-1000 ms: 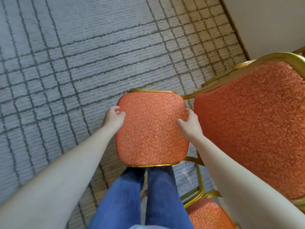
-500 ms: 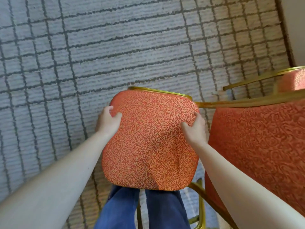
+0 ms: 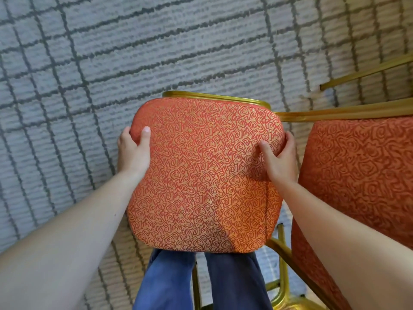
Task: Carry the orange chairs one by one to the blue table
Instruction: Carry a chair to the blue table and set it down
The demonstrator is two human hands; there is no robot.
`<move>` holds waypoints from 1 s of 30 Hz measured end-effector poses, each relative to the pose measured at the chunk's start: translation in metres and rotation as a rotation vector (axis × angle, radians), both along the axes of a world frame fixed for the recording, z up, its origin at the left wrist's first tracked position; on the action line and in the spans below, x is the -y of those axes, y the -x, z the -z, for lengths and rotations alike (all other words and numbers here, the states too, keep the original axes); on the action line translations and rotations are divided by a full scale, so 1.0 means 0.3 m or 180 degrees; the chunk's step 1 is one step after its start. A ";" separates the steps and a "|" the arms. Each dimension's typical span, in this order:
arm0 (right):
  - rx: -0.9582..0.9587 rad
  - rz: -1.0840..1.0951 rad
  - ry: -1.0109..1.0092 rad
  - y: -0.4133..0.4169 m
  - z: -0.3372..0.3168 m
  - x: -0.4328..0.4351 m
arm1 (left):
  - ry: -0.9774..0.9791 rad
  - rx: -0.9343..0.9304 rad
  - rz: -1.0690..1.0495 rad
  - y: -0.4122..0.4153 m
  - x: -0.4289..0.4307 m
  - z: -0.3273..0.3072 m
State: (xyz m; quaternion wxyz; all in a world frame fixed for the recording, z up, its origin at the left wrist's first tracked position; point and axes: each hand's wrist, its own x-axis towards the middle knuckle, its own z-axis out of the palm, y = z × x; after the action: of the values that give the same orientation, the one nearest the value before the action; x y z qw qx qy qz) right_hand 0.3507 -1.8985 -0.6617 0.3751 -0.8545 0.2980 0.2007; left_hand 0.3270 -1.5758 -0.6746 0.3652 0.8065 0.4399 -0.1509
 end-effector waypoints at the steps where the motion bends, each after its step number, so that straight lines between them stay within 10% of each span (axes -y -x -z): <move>1: -0.0007 0.0038 -0.0011 0.001 0.006 0.003 | 0.0004 0.0002 -0.0015 -0.001 -0.006 0.005; 30: -0.0907 0.1023 -0.0773 -0.008 0.061 0.046 | 0.0897 -0.0222 -0.0789 0.020 -0.071 0.032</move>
State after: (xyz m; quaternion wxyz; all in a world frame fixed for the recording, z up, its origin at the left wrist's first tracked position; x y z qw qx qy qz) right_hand 0.3530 -1.9122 -0.6800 0.4563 -0.7079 0.4537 0.2913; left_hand 0.3209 -1.5543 -0.6841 0.4749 0.6813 0.5227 -0.1928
